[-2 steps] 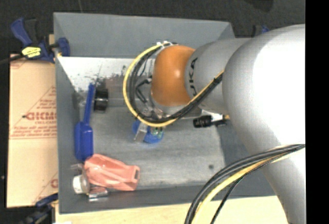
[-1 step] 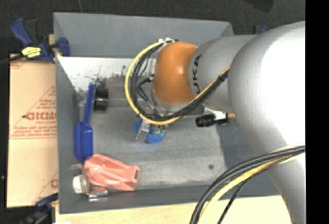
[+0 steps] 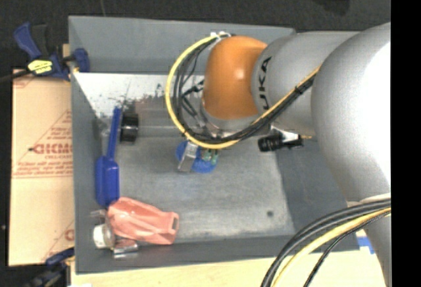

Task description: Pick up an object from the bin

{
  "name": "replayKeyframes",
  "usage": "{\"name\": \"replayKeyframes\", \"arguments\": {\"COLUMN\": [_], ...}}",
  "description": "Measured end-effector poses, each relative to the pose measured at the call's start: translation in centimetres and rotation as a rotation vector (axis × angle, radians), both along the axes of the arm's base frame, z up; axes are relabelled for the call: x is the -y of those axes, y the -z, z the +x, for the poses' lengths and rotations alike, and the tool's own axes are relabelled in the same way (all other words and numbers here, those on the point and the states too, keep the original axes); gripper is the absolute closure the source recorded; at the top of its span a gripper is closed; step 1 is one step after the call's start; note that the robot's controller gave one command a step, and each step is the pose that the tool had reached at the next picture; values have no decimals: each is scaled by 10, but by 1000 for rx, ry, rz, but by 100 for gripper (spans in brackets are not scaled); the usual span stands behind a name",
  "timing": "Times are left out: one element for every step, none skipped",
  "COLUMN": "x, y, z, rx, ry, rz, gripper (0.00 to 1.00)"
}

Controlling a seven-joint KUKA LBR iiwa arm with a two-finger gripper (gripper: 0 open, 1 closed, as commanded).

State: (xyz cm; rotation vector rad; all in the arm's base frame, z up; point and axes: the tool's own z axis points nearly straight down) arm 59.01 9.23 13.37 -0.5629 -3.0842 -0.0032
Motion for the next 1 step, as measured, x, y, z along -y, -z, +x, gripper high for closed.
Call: {"name": "replayKeyframes", "arguments": {"x": [0], "y": [-31], "z": [1], "rx": [4], "ry": [-1], "rz": [1], "gripper": [100]}}
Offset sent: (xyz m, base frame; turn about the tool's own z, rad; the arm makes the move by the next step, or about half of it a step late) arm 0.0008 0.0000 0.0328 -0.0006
